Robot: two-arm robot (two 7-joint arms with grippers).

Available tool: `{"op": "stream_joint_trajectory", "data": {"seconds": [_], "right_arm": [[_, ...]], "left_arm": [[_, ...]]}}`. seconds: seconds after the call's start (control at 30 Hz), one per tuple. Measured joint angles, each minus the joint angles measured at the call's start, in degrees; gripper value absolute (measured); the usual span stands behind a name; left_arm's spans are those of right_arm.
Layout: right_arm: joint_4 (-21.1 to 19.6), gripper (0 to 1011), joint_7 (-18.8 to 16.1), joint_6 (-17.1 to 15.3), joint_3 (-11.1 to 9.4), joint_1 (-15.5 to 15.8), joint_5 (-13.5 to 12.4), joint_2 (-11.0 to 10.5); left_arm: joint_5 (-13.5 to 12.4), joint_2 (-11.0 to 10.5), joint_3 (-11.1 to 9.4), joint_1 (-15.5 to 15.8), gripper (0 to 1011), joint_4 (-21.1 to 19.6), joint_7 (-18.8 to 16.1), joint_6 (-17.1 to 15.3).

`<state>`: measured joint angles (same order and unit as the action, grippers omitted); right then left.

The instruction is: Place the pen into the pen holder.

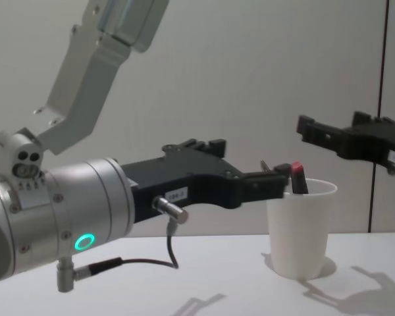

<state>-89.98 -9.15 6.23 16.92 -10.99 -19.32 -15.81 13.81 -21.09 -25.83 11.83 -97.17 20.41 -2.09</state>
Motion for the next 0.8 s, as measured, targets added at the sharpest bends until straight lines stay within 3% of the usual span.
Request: {"op": "stream_joint_trajectory", "data": {"seconds": [0.47, 0.8], "right_arm": [[-7.5, 1001, 3.5, -5.4, -2.6, 7.8, 1.9, -2.3], [-10.8, 1001, 5.1, -7.9, -3.8, 11.3, 2.7, -3.4]], "left_arm": [[-1.3, -0.5, -0.1, 1.0, 1001, 2.2, -10.9, 0.7], [-2.1, -0.7, -0.2, 1.5, 1001, 3.5, -17.4, 1.2]]}}
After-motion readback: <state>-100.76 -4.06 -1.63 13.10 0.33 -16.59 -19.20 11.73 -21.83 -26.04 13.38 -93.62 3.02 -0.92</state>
